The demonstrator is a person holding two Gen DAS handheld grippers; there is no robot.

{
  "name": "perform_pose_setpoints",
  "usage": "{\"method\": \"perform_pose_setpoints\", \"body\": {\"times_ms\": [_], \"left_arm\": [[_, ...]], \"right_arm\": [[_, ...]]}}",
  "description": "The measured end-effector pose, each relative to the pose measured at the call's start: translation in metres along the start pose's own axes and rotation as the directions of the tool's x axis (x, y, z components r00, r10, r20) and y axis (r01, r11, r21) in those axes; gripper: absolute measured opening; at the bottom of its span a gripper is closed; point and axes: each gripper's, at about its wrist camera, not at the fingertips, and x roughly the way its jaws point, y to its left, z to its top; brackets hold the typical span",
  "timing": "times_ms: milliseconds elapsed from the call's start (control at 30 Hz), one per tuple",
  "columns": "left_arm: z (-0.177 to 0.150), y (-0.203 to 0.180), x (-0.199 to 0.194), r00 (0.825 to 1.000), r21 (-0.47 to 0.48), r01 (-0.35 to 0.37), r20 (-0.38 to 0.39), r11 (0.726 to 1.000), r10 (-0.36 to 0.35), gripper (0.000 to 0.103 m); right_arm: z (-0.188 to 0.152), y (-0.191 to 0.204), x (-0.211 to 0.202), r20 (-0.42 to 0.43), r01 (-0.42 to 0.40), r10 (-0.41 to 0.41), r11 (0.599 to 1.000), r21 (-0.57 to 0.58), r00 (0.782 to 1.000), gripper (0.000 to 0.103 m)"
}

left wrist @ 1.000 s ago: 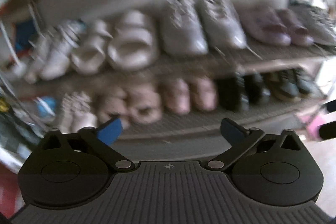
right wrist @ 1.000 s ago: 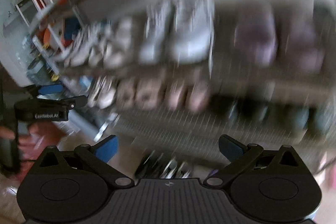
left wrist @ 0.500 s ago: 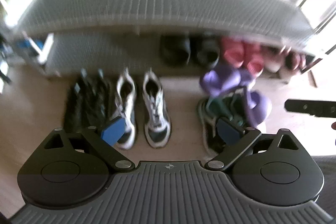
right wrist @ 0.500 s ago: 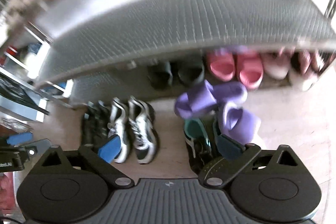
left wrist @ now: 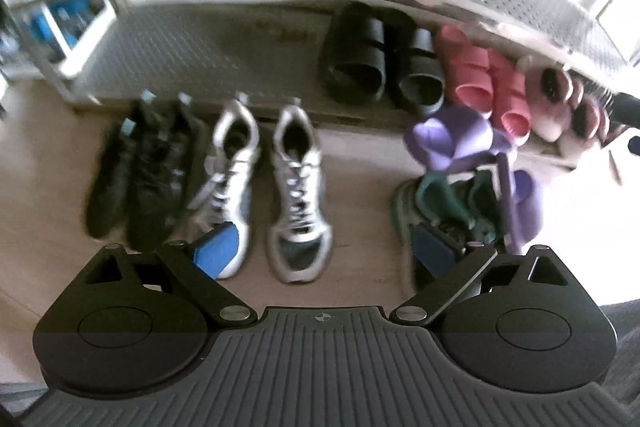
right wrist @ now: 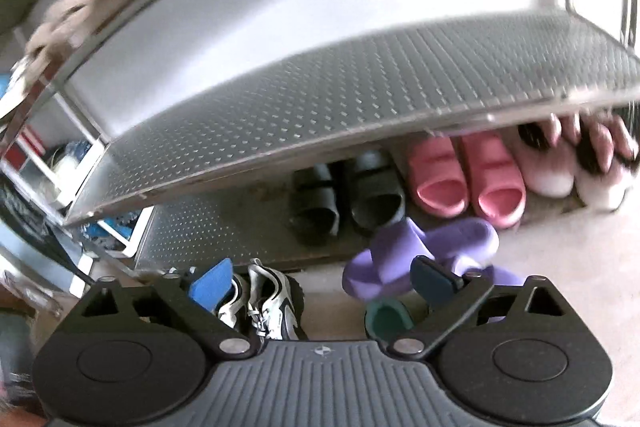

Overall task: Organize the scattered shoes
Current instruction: 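Swing both open grippers down toward the shoe rack, then grasp the grey-white mesh sneaker by its laces with the right gripper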

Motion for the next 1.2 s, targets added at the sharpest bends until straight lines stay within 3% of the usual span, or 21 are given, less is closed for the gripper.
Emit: {"method": "perform_pose_setpoints", "body": {"times_ms": [133, 167, 200, 300, 367, 500, 567, 633, 733, 800, 867, 967, 1000, 1133, 1200], "left_arm": [[-0.044, -0.002, -0.024, 0.988, 0.063, -0.107, -0.101, 0.992, 0.113, 0.098], [-0.055, -0.007, -0.029, 0.984, 0.070, -0.120, -0.125, 0.990, 0.128, 0.098], [-0.067, -0.015, -0.033, 0.981, 0.076, -0.117, -0.150, 0.990, 0.127, 0.098], [-0.089, -0.026, -0.044, 0.975, 0.053, -0.073, -0.206, 0.996, 0.083, 0.098], [-0.095, -0.026, -0.056, 0.977, 0.048, -0.065, -0.200, 0.997, 0.074, 0.098], [-0.100, -0.036, -0.075, 0.985, 0.038, -0.078, -0.153, 0.996, 0.083, 0.098], [-0.106, -0.041, -0.078, 0.982, 0.043, -0.093, -0.162, 0.995, 0.099, 0.098], [-0.110, -0.035, -0.088, 0.979, 0.049, -0.105, -0.172, 0.993, 0.112, 0.098], [-0.119, -0.041, -0.090, 0.967, 0.082, -0.138, -0.206, 0.987, 0.152, 0.098], [-0.124, -0.035, -0.085, 0.959, 0.091, -0.139, -0.236, 0.986, 0.157, 0.098], [-0.128, -0.025, -0.073, 0.951, 0.085, -0.140, -0.266, 0.987, 0.158, 0.098], [-0.132, -0.009, -0.051, 0.938, 0.073, -0.135, -0.312, 0.988, 0.151, 0.098], [-0.134, -0.003, -0.044, 0.934, 0.071, -0.130, -0.327, 0.989, 0.146, 0.098], [-0.146, 0.012, -0.002, 0.885, 0.053, -0.085, -0.455, 0.995, 0.100, 0.090], [-0.154, 0.013, 0.012, 0.857, 0.044, -0.058, -0.510, 0.997, 0.073, 0.085]], "right_arm": [[-0.027, 0.006, 0.012, -0.184, 0.066, -0.073, 0.997, -0.045, 0.980, 0.094], [-0.039, 0.007, 0.011, -0.258, 0.083, -0.089, 0.996, -0.036, 0.962, 0.094], [-0.051, 0.008, 0.010, -0.327, 0.099, -0.103, 0.995, -0.029, 0.939, 0.094], [-0.068, 0.010, 0.000, -0.412, 0.110, -0.106, 0.994, -0.014, 0.905, 0.089], [-0.078, 0.011, -0.006, -0.464, 0.115, -0.104, 0.993, -0.005, 0.880, 0.084], [-0.085, 0.010, -0.026, -0.441, 0.052, -0.031, 0.998, 0.034, 0.897, 0.082], [-0.094, 0.001, -0.023, -0.468, 0.032, 0.012, 0.996, 0.086, 0.884, 0.082], [-0.102, -0.011, -0.016, -0.501, 0.008, 0.061, 0.991, 0.135, 0.864, 0.075], [-0.105, -0.034, -0.003, -0.535, 0.046, 0.081, 0.974, 0.221, 0.841, 0.074], [-0.101, -0.049, -0.002, -0.518, 0.040, 0.124, 0.955, 0.295, 0.846, 0.074], [-0.096, -0.059, 0.000, -0.497, 0.065, 0.107, 0.946, 0.317, 0.861, 0.079], [-0.097, -0.065, 0.008, -0.498, 0.096, 0.095, 0.934, 0.343, 0.862, 0.082], [-0.099, -0.064, 0.014, -0.515, 0.111, 0.087, 0.933, 0.342, 0.853, 0.082], [-0.105, -0.055, 0.029, -0.578, 0.131, 0.040, 0.959, 0.250, 0.815, 0.069], [-0.115, -0.043, 0.049, -0.634, 0.113, 0.022, 0.979, 0.172, 0.773, 0.062]]}}
